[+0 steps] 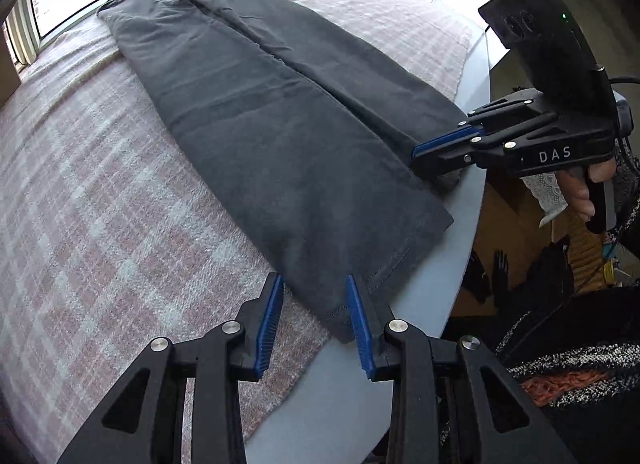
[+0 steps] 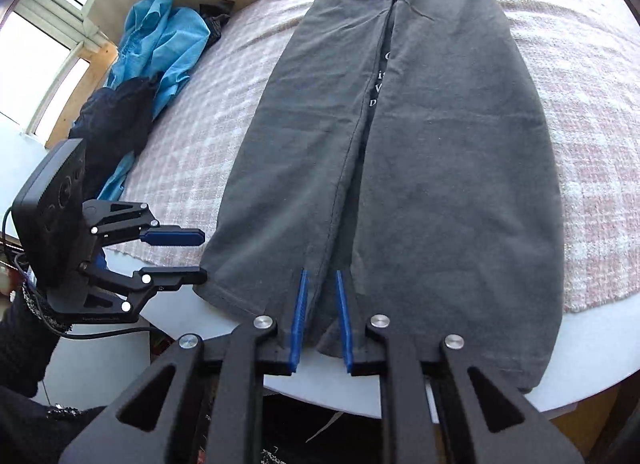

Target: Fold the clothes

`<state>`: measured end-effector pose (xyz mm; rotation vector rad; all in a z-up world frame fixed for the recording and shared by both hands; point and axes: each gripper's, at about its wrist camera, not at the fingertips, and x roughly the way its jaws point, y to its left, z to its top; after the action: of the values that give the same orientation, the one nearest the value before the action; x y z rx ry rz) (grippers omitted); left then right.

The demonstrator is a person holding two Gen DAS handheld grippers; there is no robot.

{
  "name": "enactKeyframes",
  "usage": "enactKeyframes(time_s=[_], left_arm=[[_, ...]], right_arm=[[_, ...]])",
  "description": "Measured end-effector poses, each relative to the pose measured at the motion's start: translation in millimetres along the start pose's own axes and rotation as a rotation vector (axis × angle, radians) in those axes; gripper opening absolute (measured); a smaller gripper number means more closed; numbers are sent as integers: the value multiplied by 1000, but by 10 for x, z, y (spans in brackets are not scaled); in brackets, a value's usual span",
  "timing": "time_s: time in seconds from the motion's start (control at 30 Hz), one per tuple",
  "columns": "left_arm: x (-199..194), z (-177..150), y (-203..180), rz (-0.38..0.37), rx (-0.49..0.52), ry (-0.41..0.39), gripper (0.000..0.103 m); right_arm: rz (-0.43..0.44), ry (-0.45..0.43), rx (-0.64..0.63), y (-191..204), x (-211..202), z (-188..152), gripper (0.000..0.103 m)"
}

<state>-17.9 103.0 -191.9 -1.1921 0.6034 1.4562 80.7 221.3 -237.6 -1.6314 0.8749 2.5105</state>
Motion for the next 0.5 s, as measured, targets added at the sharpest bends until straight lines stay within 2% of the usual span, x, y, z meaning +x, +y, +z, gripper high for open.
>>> enactKeyframes(time_s=[0.07,0.1,0.17,0.3,0.5], left_arm=[[-86,-31,-9,2,-9,-12,31],[-130,-45,-31,8,-6,-21,31],[-210,-60,-95,10,2,-41,31],[-256,-42,-274,3,51,-60,31],[-124,-6,-384,-37,80,-53,31]], right_arm=[[3,27,2,15,50,114,25],[-5,39,-1,21,77,168,26],[-46,58,-22,30,147,277,26],[-64,110,-12,-10,280,453,26],[-51,140,34,-103,303,672,26]])
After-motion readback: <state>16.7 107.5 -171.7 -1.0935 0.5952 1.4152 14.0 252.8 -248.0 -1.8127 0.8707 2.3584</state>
